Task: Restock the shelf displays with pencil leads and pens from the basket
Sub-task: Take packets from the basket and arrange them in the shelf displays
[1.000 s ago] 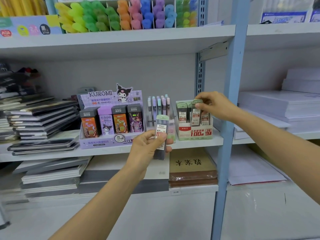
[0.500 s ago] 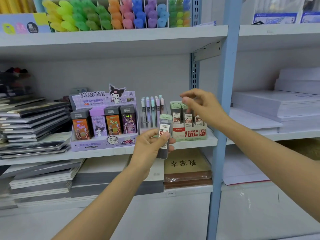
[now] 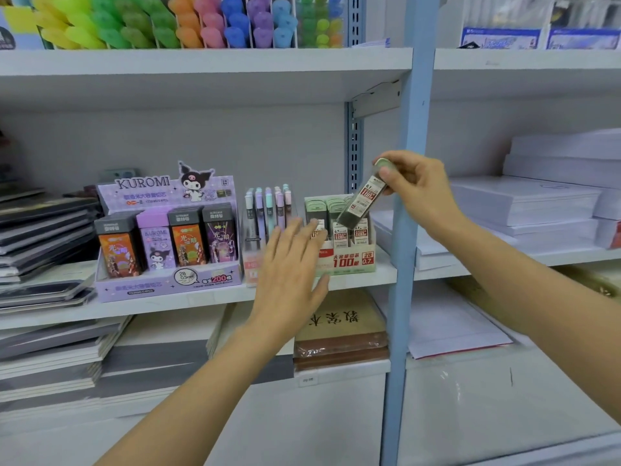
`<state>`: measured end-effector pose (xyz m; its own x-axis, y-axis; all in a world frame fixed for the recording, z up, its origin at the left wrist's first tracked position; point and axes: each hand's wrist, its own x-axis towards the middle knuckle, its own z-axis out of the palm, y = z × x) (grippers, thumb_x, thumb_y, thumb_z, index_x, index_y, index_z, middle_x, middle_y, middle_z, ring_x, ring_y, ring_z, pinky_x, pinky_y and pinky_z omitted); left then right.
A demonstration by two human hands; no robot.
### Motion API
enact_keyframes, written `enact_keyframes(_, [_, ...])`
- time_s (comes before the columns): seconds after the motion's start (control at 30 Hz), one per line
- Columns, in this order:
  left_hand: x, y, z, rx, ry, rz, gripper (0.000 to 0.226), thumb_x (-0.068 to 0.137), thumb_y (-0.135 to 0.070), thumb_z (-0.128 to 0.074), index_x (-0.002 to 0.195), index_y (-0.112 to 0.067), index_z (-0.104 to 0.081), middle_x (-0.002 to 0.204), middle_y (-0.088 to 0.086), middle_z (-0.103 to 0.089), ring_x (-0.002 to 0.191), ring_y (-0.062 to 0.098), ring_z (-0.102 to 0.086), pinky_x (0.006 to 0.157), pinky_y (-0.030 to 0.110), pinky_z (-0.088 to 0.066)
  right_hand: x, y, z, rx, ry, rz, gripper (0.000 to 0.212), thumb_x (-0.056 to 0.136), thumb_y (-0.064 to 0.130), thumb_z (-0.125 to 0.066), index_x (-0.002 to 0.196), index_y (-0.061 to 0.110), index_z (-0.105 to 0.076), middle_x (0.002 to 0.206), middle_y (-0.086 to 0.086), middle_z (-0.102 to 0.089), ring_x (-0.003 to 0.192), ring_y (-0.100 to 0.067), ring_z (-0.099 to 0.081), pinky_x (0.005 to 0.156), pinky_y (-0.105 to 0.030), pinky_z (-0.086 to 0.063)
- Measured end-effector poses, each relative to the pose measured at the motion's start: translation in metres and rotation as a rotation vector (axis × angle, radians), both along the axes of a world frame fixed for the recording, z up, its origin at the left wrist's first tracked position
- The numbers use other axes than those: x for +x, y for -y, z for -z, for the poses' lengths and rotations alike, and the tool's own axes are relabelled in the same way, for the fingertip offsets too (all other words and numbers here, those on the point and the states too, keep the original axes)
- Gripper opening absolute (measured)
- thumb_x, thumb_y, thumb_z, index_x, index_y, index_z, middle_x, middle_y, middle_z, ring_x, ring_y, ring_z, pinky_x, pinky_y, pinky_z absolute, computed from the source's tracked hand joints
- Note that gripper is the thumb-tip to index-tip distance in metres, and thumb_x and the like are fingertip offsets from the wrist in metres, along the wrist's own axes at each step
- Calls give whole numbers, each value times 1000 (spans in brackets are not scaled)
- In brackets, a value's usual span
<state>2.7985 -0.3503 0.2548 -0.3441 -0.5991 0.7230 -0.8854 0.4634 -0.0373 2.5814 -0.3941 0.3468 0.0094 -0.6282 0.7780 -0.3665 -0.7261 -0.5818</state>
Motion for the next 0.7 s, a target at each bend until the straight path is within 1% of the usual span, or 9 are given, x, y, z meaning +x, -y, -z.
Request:
enact_keyframes(0.07, [-1, 6, 6, 43, 125, -86, 75, 94, -36, -53, 154, -15, -14, 162, 2, -15, 150, 21, 2, 122, 45, 2, 8, 3, 7, 2, -74, 28, 18, 93, 5, -59, 105, 13, -68, 93, -8, -70, 86, -19, -68, 75, -24, -56])
enact_keyframes(0.13, [1, 10, 11, 74, 152, -122, 79, 95, -38, -51, 155, -15, -5, 163, 2, -8, 150, 21, 9, 121, 46, 5, 16, 6, 15, -10, -159, 60, 17, 93, 7, -60, 107, 10, -70, 94, -3, -70, 89, -19, -68, 80, -28, -57])
enact_keyframes(0.2, [2, 12, 12, 80, 175, -129, 79, 94, -37, -51, 155, -16, -6, 163, 2, -7, 150, 21, 10, 121, 46, 5, 19, 7, 19, -19, -257, 89, 16, 94, 10, -59, 106, 10, -70, 94, 2, -69, 89, -15, -66, 81, -28, -56])
enact_keyframes(0.33, [5, 14, 12, 63, 208, -127, 75, 93, -36, -53, 155, -16, -15, 163, 3, -12, 150, 22, 6, 122, 45, 6, 19, 11, 18, 73, -413, 59, 16, 94, 14, -59, 107, 12, -69, 93, 3, -69, 86, -11, -66, 78, -24, -55])
enact_keyframes(0.4, [5, 15, 12, 60, 220, -132, 74, 93, -37, -52, 154, -17, -16, 163, 3, -12, 150, 23, 6, 121, 46, 7, 21, 14, 19, 82, -415, 58, 15, 94, 15, -60, 108, 15, -67, 92, 5, -67, 82, -7, -64, 75, -23, -55])
enact_keyframes(0.47, [5, 16, 13, 57, 234, -139, 74, 94, -39, -51, 155, -17, -15, 163, 2, -11, 150, 23, 7, 121, 46, 7, 26, 18, 22, 86, -374, 59, 16, 93, 16, -62, 109, 19, -63, 92, 4, -67, 83, -8, -64, 75, -24, -55])
enact_keyframes(0.57, [6, 16, 13, 64, 233, -130, 74, 94, -39, -50, 155, -17, -15, 163, 2, -9, 150, 23, 9, 121, 47, 6, 31, 26, 31, 13, -417, 122, 16, 90, 14, -66, 106, 18, -66, 102, 2, -64, 90, -7, -58, 84, -25, -51])
enact_keyframes(0.63, [7, 14, 13, 69, 229, -111, 73, 95, -39, -49, 155, -18, -14, 164, 2, -5, 150, 22, 12, 121, 46, 6, 32, 30, 35, -39, -476, 208, 21, 89, 16, -67, 109, 16, -69, 113, 0, -58, 101, -8, -49, 90, -24, -43])
enact_keyframes(0.7, [10, 9, 14, 52, 202, -48, 69, 94, -35, -52, 153, -18, -22, 164, 3, -6, 150, 22, 10, 122, 45, 3, 33, 29, 39, -41, -518, 252, 27, 90, 19, -66, 117, 14, -67, 122, -4, -54, 115, -14, -45, 98, -29, -40])
